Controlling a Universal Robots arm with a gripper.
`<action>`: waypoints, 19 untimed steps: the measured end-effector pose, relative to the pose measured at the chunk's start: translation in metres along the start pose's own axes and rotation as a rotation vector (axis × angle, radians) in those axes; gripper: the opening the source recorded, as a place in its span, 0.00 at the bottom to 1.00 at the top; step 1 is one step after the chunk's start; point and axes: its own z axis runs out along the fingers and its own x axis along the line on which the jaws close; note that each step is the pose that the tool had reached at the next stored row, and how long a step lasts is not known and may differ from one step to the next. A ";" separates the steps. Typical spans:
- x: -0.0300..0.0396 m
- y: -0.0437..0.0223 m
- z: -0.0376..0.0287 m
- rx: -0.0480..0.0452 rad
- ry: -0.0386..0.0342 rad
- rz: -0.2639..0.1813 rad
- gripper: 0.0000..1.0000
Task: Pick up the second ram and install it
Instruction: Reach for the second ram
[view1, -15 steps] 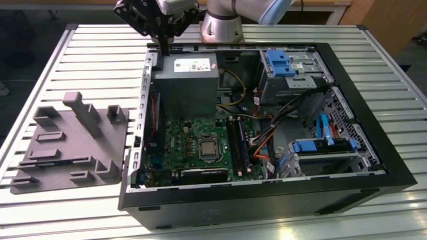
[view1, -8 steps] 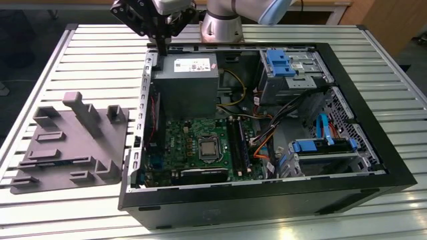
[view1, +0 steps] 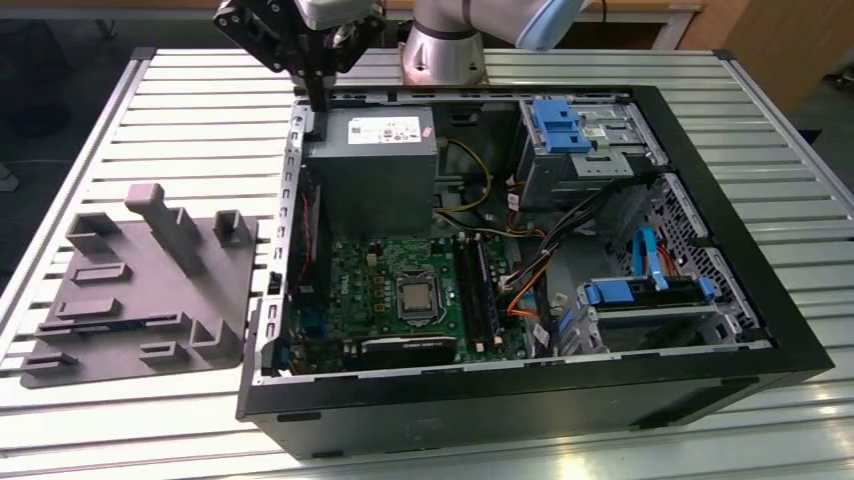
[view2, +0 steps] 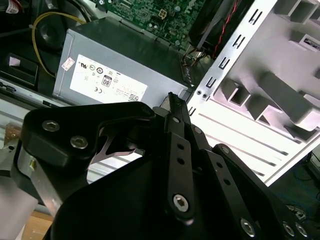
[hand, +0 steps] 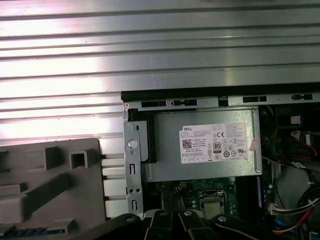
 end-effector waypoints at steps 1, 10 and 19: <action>0.0006 -0.0001 0.0000 0.0000 0.0000 0.000 0.11; 0.0066 -0.0005 -0.0002 0.0000 0.0000 0.000 0.11; 0.0128 -0.0010 -0.0003 -0.0001 0.0000 0.000 0.11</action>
